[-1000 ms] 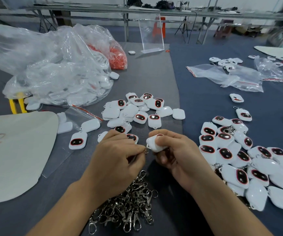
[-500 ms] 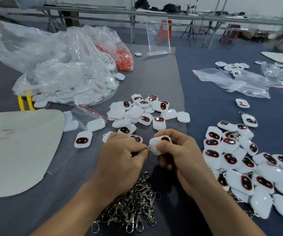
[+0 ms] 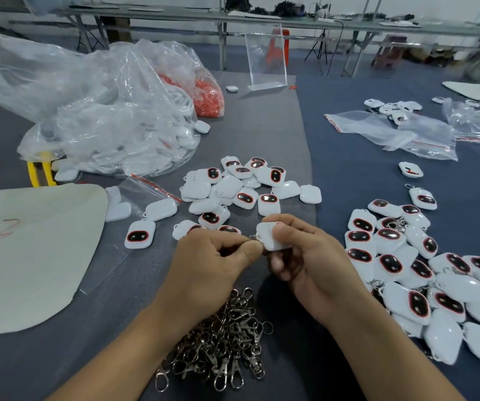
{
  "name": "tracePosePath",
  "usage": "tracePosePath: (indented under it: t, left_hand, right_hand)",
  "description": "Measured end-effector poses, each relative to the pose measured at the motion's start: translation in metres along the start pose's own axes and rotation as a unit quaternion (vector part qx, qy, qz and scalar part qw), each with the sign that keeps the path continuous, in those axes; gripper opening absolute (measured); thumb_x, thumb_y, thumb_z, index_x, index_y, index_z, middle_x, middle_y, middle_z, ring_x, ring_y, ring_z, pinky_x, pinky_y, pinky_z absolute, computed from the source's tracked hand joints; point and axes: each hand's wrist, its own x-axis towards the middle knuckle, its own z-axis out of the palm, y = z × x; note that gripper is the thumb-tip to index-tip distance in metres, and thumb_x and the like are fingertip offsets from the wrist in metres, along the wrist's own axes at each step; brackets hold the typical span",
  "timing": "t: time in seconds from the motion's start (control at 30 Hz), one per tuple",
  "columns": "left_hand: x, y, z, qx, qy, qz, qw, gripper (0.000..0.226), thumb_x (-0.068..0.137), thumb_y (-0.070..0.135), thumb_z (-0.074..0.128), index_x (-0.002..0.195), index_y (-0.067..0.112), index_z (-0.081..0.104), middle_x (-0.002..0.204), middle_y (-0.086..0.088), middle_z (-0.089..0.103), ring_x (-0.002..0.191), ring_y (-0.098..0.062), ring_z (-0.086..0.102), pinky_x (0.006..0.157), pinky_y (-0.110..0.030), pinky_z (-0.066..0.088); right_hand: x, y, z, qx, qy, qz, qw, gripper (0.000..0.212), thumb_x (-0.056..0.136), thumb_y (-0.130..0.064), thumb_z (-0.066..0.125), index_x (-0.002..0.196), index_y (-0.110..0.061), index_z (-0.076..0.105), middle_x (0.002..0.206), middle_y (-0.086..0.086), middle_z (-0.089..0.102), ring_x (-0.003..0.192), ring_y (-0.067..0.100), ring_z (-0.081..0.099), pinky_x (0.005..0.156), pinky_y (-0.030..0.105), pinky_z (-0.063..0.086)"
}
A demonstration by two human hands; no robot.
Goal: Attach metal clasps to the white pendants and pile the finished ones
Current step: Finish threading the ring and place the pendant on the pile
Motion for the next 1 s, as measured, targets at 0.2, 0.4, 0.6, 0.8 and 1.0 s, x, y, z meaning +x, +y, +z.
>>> tracePosePath:
  t: [0.2,0.4,0.6,0.8,1.0]
  left_hand:
    - [0.001,-0.001,0.0,0.017,0.007,0.043,0.999,0.032,0.082,0.037,0.069,0.061,0.014,0.069,0.055,0.0,0.052,0.055,-0.011,0.046,0.054,-0.022,0.037]
    - [0.003,-0.006,-0.007,0.273,-0.031,0.248,0.929,0.021,0.078,0.018,0.054,0.058,0.018,0.062,0.059,0.004,0.058,0.064,-0.017,0.049,0.071,-0.033,0.036]
    - [0.0,-0.005,-0.008,0.131,0.043,0.07,0.988,0.014,0.083,0.032,0.07,0.073,0.026,0.076,0.062,0.01,0.065,0.067,-0.011,0.055,0.067,-0.029,0.043]
    - [0.0,0.001,-0.005,-0.086,0.014,-0.05,0.995,0.033,0.077,0.044,0.069,0.07,0.012,0.076,0.062,-0.021,0.059,0.061,-0.014,0.044,0.057,-0.048,0.04]
    - [0.002,-0.003,-0.005,0.22,0.008,0.127,0.967,0.028,0.081,0.023,0.065,0.056,0.014,0.06,0.054,0.006,0.054,0.061,-0.012,0.045,0.066,-0.026,0.031]
  right_hand:
    - [0.0,0.003,0.001,-0.059,0.02,-0.038,0.997,0.02,0.094,0.0,0.058,0.089,-0.012,0.074,0.067,0.011,0.064,0.042,0.014,0.046,0.04,0.021,0.032]
    - [-0.014,0.021,0.015,-0.394,0.07,-0.336,0.853,0.022,0.081,-0.014,0.076,0.095,-0.031,0.075,0.067,-0.012,0.066,0.053,0.005,0.06,0.05,0.015,0.046]
    - [0.0,0.01,0.021,-0.092,0.09,-0.097,0.987,0.015,0.095,-0.003,0.061,0.092,-0.014,0.071,0.062,0.011,0.062,0.041,0.017,0.048,0.04,0.022,0.036]
    - [0.001,0.007,0.014,-0.041,0.048,-0.032,0.997,0.015,0.091,-0.005,0.065,0.092,-0.018,0.06,0.066,0.011,0.063,0.041,0.014,0.044,0.041,0.023,0.029]
    - [-0.007,0.009,0.01,-0.328,0.099,-0.245,0.907,0.026,0.08,-0.012,0.081,0.094,-0.032,0.071,0.069,-0.005,0.069,0.056,0.008,0.06,0.056,0.023,0.05]
